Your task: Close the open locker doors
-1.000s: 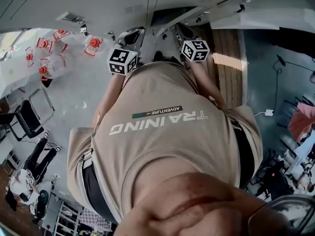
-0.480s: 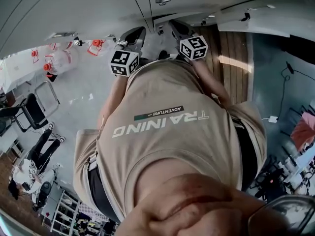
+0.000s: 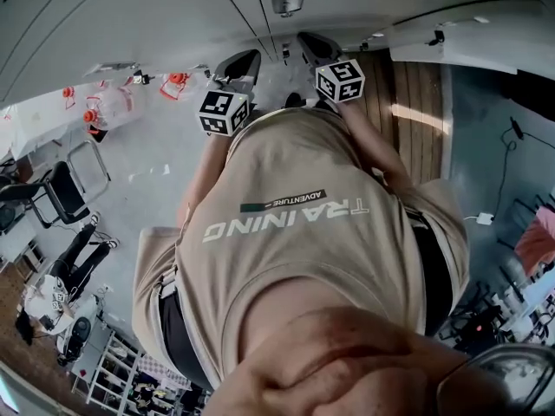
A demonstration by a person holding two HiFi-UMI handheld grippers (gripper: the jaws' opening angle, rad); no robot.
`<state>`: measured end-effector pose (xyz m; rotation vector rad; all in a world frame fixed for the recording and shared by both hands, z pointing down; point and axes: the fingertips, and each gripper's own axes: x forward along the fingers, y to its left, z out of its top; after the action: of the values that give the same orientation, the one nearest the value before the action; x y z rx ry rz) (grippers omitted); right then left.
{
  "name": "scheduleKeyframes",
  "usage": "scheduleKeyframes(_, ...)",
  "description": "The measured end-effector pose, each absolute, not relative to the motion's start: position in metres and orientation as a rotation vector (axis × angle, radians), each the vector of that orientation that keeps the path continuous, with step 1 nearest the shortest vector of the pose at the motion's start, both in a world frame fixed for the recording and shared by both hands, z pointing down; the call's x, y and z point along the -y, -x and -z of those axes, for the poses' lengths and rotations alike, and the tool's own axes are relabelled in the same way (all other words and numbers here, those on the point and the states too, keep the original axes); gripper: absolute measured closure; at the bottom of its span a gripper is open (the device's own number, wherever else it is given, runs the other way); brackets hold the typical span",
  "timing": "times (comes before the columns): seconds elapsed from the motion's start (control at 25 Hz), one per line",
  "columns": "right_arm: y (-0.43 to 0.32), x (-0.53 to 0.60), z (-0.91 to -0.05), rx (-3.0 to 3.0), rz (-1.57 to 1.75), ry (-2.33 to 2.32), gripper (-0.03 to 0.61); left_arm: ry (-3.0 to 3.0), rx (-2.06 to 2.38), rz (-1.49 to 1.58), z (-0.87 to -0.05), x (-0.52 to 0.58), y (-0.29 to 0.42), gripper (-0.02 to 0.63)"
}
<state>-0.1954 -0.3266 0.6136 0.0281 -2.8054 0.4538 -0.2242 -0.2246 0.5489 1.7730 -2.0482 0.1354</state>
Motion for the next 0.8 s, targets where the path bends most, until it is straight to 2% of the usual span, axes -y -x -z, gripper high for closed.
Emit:
scheduleKeyframes(0.44,0.178,0.299,-0.606,2.799,-0.501,-0.272,0.565,-1.861,1.948,-0.143,-0.548,0.179,0.225,0.614)
scheduleKeyframes(0.8,0.108,0.255,-0.584,2.771,-0.417,-0.371,0.563,-1.944,1.870,-0.114,-0.548,0.147,0.183,0.614)
